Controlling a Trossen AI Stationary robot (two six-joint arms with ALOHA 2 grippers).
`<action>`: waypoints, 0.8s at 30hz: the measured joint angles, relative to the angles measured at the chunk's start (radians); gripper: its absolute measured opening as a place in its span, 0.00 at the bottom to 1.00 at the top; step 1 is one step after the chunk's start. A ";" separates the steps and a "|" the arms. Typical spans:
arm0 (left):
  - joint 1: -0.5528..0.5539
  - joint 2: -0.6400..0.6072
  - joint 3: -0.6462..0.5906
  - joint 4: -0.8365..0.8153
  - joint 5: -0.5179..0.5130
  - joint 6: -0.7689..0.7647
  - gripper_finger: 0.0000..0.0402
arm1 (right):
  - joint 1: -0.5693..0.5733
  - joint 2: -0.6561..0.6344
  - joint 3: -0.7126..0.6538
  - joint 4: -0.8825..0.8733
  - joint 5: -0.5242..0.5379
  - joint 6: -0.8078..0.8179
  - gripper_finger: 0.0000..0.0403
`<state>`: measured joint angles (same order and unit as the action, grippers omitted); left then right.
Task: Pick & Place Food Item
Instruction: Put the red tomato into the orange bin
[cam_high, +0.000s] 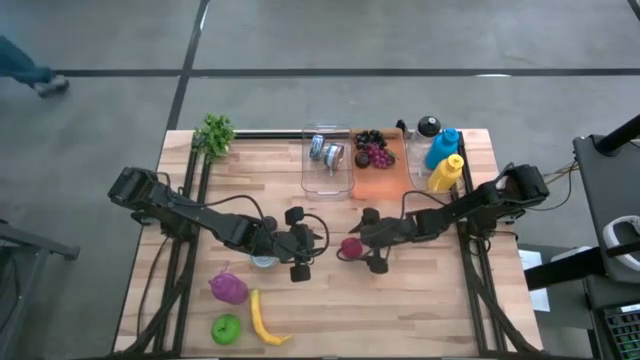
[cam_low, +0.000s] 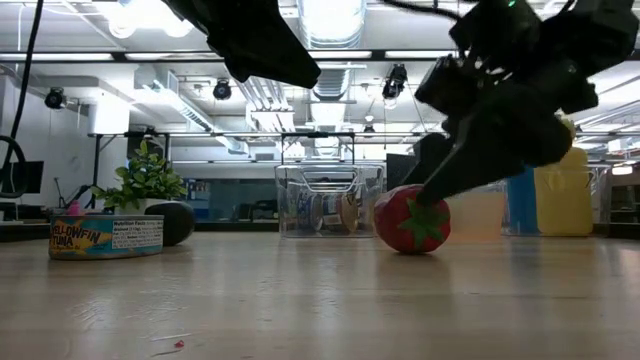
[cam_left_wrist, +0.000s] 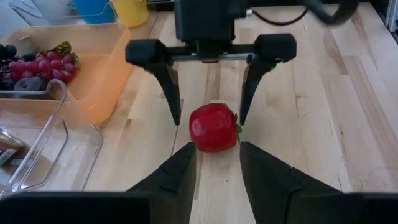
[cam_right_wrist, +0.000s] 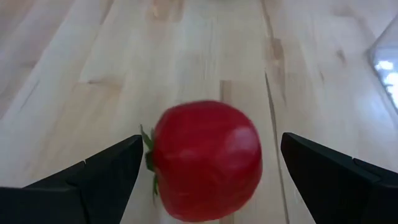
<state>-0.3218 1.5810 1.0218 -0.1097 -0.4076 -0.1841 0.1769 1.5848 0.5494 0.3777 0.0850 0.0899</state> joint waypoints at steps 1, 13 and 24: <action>0.000 0.000 0.000 0.000 0.000 0.000 0.32 | -0.003 0.015 0.005 0.001 -0.011 0.000 0.94; 0.000 0.000 0.000 0.000 0.000 0.000 0.32 | -0.012 0.120 0.064 -0.002 -0.062 -0.049 0.94; 0.000 0.000 0.000 0.000 0.000 0.000 0.32 | -0.020 0.126 0.063 0.000 -0.061 -0.045 0.69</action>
<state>-0.3216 1.5810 1.0218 -0.1097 -0.4072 -0.1837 0.1565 1.7103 0.6125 0.3776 0.0238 0.0453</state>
